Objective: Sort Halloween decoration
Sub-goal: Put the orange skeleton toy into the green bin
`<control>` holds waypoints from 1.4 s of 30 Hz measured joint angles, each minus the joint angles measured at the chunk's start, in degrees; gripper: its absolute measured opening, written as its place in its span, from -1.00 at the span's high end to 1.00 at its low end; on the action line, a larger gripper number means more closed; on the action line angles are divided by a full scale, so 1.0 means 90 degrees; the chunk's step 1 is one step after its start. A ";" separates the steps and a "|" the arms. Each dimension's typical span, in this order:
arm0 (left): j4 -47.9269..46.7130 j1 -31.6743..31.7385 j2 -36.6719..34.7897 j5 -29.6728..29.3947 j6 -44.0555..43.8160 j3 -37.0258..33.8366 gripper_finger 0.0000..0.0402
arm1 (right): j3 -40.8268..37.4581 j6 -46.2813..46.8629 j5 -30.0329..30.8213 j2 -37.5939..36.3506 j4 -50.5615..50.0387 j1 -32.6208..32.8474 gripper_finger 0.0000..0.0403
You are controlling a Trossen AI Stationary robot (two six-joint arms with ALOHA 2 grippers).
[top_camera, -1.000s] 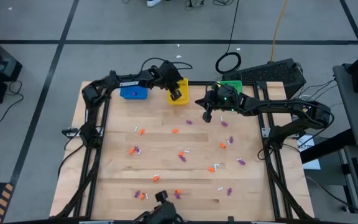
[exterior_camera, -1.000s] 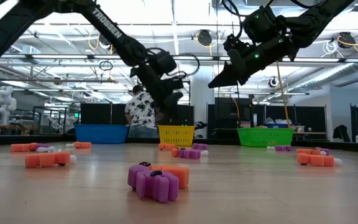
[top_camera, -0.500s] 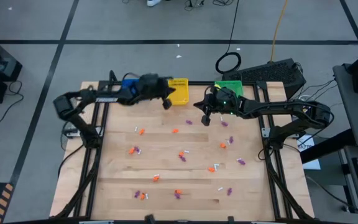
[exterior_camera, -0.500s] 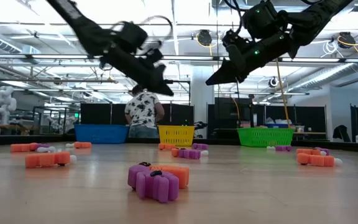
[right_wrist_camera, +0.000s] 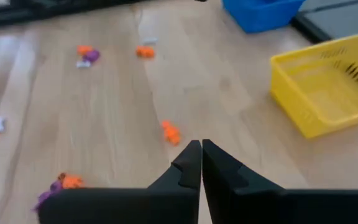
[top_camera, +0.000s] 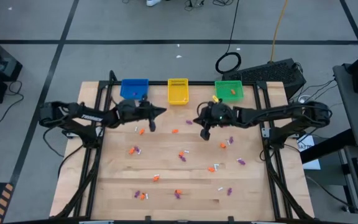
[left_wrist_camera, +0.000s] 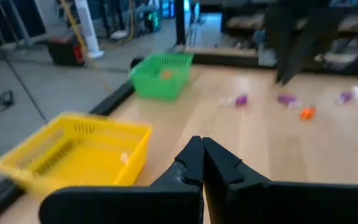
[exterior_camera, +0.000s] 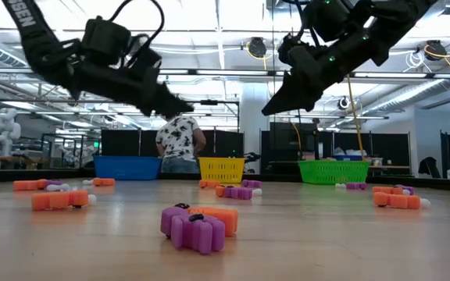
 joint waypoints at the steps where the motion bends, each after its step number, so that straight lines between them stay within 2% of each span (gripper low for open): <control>1: 0.0011 -0.0034 0.0002 -0.0091 -0.0006 -0.0101 1.00 | 0.0000 0.0078 0.0088 0.0036 -0.0028 0.0087 0.93; 4: 0.0109 -0.0115 0.0001 -0.0133 -0.0164 -0.0325 1.00 | 0.0000 0.0340 0.0230 0.0157 -0.0119 0.0343 0.85; 8: 0.0127 -0.0199 0.0001 -0.0137 -0.0169 -0.0484 1.00 | 0.0011 0.0841 0.0193 0.0149 -0.0898 0.0731 0.68; 13: 0.0131 -0.0272 0.0001 -0.0134 -0.0165 -0.0527 1.00 | 0.0367 0.1693 -0.0274 -0.0010 -0.2944 0.1307 0.45; 16: 0.0129 -0.0284 0.0001 -0.0127 -0.0166 -0.0527 1.00 | 0.0572 0.2373 -0.0244 -0.0027 -0.4291 0.1576 0.34; 21: 0.0123 -0.0284 0.0001 -0.0129 -0.0166 -0.0525 1.00 | 0.0578 0.3350 -0.0115 0.0018 -0.5760 0.1685 0.26; 29: 0.0109 -0.0282 0.0001 -0.0129 -0.0166 -0.0525 1.00 | 0.0578 0.3284 -0.0133 0.0424 -0.5842 0.1505 0.29; 37: 0.0081 -0.0280 0.0003 -0.0126 -0.0175 -0.0525 1.00 | 0.0600 0.2943 -0.0293 0.1325 -0.5646 0.1422 0.35; 42: 0.0046 -0.0280 0.0003 -0.0121 -0.0471 -0.0525 1.00 | 0.0602 0.2857 -0.0339 0.1636 -0.5668 0.1431 0.51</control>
